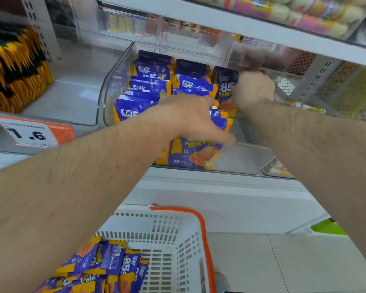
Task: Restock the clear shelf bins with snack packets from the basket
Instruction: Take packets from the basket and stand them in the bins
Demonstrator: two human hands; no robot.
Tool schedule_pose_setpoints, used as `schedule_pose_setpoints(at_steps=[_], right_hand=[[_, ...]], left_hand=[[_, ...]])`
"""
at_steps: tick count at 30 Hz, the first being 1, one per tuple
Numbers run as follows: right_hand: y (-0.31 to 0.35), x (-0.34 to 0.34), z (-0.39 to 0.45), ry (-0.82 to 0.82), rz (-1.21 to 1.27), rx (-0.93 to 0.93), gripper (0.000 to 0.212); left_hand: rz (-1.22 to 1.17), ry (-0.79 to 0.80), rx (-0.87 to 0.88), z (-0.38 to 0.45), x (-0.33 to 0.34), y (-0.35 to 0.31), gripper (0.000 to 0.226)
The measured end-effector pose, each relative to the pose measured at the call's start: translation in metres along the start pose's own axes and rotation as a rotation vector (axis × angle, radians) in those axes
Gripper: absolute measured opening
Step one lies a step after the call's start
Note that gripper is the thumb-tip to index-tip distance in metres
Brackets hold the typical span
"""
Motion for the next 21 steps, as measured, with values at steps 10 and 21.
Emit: schedule_pose_setpoints(at_steps=[10, 21], right_hand=[[-0.008, -0.095, -0.117, -0.153, 0.701, 0.230, 0.015], [0.073, -0.042, -0.241, 0.004, 0.857, -0.113, 0.015]], left_hand=[[-0.123, -0.758, 0.188, -0.080, -0.036, -0.039, 0.068], [-0.474, -0.825, 0.205, -0.171, 0.071, 0.001, 0.057]])
Point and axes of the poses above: each hand's wrist, its own z-axis towards the middle knuckle, its own x-axis out of the palm, y = z × x, the point moved 7 cm from there along z, towards the middle knuckle, and after that the axes turned 10 degrees about x, right-handed, at the moved point
